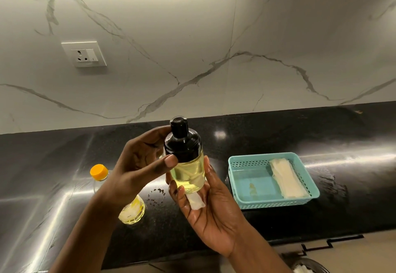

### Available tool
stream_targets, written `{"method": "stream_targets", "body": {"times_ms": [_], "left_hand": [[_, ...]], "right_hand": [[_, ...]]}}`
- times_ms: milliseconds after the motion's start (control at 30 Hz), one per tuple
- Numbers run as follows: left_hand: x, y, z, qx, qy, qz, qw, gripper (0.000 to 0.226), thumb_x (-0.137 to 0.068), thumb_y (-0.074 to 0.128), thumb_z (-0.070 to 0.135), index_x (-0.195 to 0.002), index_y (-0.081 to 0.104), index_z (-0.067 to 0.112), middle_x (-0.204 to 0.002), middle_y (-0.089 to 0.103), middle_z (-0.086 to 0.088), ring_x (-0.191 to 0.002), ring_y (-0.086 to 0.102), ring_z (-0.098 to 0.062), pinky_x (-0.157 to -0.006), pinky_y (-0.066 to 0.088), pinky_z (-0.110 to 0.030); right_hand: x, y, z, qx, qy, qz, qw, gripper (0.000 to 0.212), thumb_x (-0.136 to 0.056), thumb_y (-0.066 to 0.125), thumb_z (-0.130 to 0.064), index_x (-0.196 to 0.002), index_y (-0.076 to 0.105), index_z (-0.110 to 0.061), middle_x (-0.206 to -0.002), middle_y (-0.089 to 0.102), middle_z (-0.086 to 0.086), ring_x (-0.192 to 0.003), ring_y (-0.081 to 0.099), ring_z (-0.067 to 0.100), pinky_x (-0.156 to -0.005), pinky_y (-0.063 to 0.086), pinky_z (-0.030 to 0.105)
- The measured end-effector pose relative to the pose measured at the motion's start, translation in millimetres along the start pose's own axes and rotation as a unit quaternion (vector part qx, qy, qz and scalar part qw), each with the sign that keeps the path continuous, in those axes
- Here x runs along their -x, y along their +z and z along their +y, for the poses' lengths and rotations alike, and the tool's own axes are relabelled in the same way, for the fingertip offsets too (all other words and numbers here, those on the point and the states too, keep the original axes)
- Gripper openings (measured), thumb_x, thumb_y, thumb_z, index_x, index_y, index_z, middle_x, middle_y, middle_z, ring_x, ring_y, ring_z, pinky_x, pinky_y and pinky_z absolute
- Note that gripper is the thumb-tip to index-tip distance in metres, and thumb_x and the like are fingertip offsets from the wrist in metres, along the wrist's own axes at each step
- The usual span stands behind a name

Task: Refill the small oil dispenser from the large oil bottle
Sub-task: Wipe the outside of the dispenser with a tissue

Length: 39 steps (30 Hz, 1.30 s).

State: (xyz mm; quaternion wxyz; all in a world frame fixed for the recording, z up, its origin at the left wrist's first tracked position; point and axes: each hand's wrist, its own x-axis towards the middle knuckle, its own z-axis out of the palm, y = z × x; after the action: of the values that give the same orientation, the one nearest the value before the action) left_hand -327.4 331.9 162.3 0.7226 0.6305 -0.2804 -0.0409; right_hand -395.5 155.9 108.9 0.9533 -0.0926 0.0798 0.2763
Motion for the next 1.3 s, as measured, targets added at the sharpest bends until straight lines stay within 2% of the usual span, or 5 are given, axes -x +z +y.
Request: {"method": "stream_targets", "body": {"times_ms": [300, 533, 833, 1133, 1300], "left_hand": [[7.8, 28.1, -23.9, -0.164, 0.047, 0.077, 0.982, 0.060, -0.075, 0.090, 0.056, -0.127, 0.070, 0.032, -0.124, 0.078, 0.001, -0.119, 0.074, -0.026, -0.095, 0.062, -0.052], [5.8, 12.8, -22.7, -0.150, 0.034, 0.064, 0.986, 0.059, -0.077, 0.089, 0.029, -0.129, 0.067, 0.016, -0.121, 0.078, -0.004, -0.112, 0.077, -0.025, -0.096, 0.064, -0.040], [13.5, 18.0, -35.2, -0.099, -0.008, 0.001, 0.995, 0.059, -0.085, 0.087, 0.020, -0.139, 0.063, 0.015, -0.129, 0.072, -0.014, -0.119, 0.070, -0.038, -0.098, 0.058, -0.064], [13.6, 32.8, -26.2, -0.070, 0.014, 0.002, 0.997, 0.073, -0.082, 0.088, 0.016, -0.141, 0.060, 0.049, -0.139, 0.072, 0.002, -0.131, 0.069, -0.023, -0.103, 0.059, -0.035], [12.0, 24.4, -25.2, -0.042, 0.005, 0.035, 0.999, 0.061, -0.082, 0.091, 0.038, -0.138, 0.067, 0.031, -0.135, 0.070, -0.011, -0.127, 0.069, -0.033, -0.105, 0.059, -0.054]], "right_hand": [[-4.3, 15.7, -3.8, 0.059, -0.103, 0.033, 0.992, 0.052, -0.102, 0.067, -0.037, -0.135, 0.068, 0.003, -0.144, 0.062, 0.029, -0.125, 0.068, 0.035, -0.114, 0.046, 0.044], [3.3, 19.5, -20.8, 0.249, -0.177, 0.155, 0.939, 0.030, -0.097, 0.068, -0.012, -0.120, 0.072, 0.007, -0.117, 0.076, 0.029, -0.097, 0.078, 0.028, -0.081, 0.067, 0.031], [14.0, 62.5, -55.0, 0.678, -0.348, 0.057, 0.645, 0.029, -0.110, 0.046, -0.033, -0.120, 0.072, -0.038, -0.117, 0.076, -0.024, -0.119, 0.069, 0.000, -0.100, 0.053, 0.018], [-7.4, 87.6, -61.2, 0.676, -0.182, 0.039, 0.713, 0.055, -0.114, 0.014, -0.040, -0.085, 0.061, -0.043, -0.060, 0.061, -0.046, -0.070, 0.057, -0.033, -0.062, 0.033, -0.013], [-9.0, 76.2, -54.2, 0.666, -0.176, 0.054, 0.722, 0.043, -0.114, 0.020, -0.035, -0.107, 0.062, -0.044, -0.080, 0.065, -0.051, -0.089, 0.057, -0.035, -0.077, 0.037, -0.011]]}}
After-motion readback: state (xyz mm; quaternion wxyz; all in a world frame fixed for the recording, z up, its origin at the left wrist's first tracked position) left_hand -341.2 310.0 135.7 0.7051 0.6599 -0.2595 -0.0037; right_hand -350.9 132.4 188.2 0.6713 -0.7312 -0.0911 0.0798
